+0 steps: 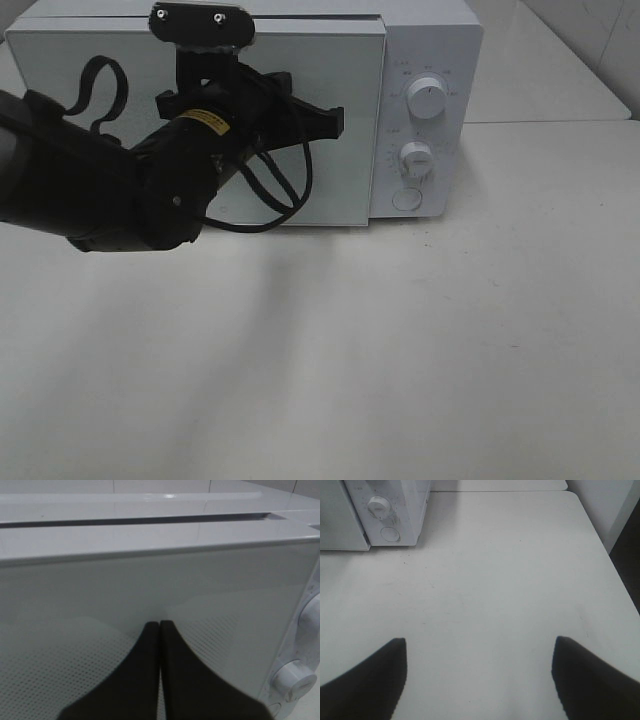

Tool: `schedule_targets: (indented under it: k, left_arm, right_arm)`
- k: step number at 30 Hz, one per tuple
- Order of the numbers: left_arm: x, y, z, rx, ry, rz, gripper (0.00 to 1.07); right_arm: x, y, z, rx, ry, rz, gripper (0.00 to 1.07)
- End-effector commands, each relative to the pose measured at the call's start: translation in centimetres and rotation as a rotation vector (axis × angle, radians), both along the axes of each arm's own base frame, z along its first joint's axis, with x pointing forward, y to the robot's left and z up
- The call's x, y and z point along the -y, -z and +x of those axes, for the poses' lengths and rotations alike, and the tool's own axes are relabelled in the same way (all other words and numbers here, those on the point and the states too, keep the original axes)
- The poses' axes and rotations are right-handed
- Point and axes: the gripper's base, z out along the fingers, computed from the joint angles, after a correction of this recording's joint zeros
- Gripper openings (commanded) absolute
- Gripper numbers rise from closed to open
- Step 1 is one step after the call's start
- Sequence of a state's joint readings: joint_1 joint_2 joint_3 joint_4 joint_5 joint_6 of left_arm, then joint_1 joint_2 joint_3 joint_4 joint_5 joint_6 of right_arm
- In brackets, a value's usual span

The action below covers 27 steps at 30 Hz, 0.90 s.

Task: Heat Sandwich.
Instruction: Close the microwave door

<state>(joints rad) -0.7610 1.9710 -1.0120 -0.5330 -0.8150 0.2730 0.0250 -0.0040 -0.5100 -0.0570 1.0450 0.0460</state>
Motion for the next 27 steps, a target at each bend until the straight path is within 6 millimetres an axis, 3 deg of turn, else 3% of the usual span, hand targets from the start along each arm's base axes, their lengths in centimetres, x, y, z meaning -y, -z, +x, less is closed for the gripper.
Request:
schedule_targets:
  k: [1,9,27]
  left_arm:
    - [0.2,-0.5,1.2,0.02,-0.033,-0.014,0.0]
    - [0.3,-0.6,3.5,0.024,-0.06,-0.032,0.0]
    - [0.6,-0.7,2.9,-0.005,-0.02,-0.011,0.0]
  right_arm:
    - [0.0,0.1,-0.3,0.029,0.005,-0.006,0.76]
    - [0.0,0.1,-0.3,0.029,0.005,-0.006,0.76]
    - [0.0,0.1,-0.3,0.029,0.007,-0.003,0.76]
